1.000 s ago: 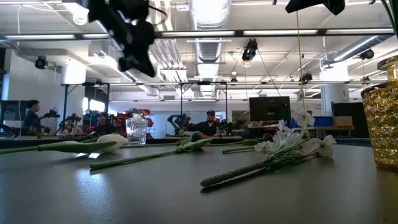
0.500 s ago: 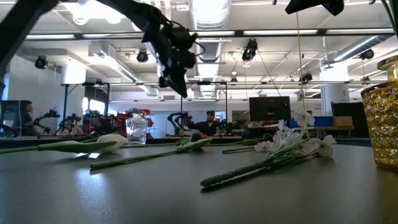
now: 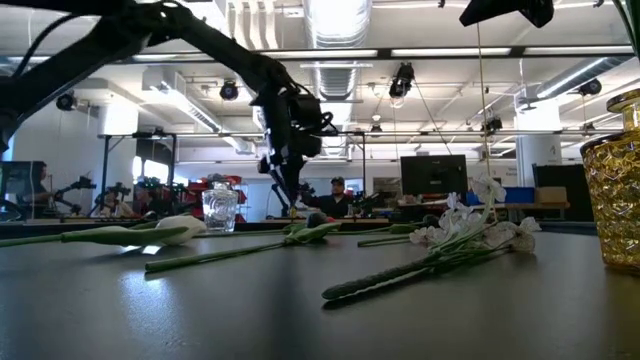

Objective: Sort flowers into vase by color
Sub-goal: Put the left red flower into the transparent vase, then put the center white flower into the yellow vase

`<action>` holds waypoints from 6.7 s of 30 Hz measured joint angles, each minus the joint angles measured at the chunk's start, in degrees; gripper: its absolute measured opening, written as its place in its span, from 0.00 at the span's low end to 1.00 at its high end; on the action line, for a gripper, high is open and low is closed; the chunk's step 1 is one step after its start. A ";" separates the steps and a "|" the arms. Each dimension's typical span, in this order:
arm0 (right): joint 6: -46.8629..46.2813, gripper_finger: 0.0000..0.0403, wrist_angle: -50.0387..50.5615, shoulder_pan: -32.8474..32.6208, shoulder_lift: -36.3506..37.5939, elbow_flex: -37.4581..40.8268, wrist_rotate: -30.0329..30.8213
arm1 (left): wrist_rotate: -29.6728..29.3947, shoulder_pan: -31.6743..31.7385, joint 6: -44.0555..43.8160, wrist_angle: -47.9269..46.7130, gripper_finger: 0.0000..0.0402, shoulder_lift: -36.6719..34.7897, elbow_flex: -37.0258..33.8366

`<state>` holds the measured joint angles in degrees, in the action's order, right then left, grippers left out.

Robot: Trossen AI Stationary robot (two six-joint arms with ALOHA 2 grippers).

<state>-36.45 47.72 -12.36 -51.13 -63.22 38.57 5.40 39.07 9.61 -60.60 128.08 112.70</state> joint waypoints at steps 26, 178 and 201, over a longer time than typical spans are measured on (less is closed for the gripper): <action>-1.04 0.03 -0.04 0.00 0.00 0.02 0.46 | 4.20 -0.32 -0.25 -4.37 0.37 8.37 2.13; 10.16 0.03 -4.38 0.19 0.50 0.02 -7.87 | -15.80 -46.35 -62.97 17.02 0.40 -75.71 -68.97; 14.12 0.03 0.32 0.42 5.24 0.02 -14.11 | -13.39 -68.15 -111.48 26.32 0.47 -43.69 -69.37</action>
<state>-22.33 48.04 -11.94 -45.89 -63.20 24.46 -7.98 -29.08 -101.87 -34.29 84.39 43.33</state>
